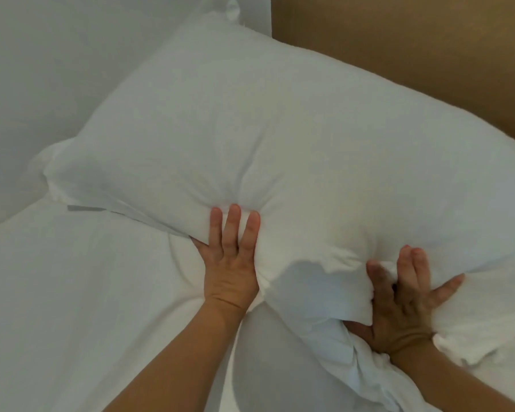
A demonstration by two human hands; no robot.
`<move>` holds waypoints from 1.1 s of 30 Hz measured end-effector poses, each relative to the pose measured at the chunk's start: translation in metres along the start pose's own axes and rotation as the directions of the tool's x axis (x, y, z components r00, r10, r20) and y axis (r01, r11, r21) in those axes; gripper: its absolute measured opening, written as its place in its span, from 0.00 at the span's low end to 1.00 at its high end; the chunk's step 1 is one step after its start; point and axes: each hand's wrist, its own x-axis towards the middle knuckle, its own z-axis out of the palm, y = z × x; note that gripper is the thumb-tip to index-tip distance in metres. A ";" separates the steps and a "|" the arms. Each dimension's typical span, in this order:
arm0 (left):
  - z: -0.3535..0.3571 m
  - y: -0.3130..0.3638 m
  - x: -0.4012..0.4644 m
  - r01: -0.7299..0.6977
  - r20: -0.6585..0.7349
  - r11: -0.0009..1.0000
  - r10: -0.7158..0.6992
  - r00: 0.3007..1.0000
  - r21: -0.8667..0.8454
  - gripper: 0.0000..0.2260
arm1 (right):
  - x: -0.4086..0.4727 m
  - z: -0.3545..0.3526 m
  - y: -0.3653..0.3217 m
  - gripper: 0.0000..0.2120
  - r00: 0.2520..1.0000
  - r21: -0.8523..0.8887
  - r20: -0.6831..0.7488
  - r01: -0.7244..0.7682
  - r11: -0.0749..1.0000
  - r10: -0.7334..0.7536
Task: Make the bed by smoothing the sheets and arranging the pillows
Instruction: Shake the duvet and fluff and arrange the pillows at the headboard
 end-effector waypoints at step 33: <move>-0.010 -0.083 0.052 -0.145 0.102 0.975 0.129 0.986 0.167 0.25 | 0.034 0.045 -0.100 0.42 0.975 -0.024 -0.138 0.171 0.985 -0.172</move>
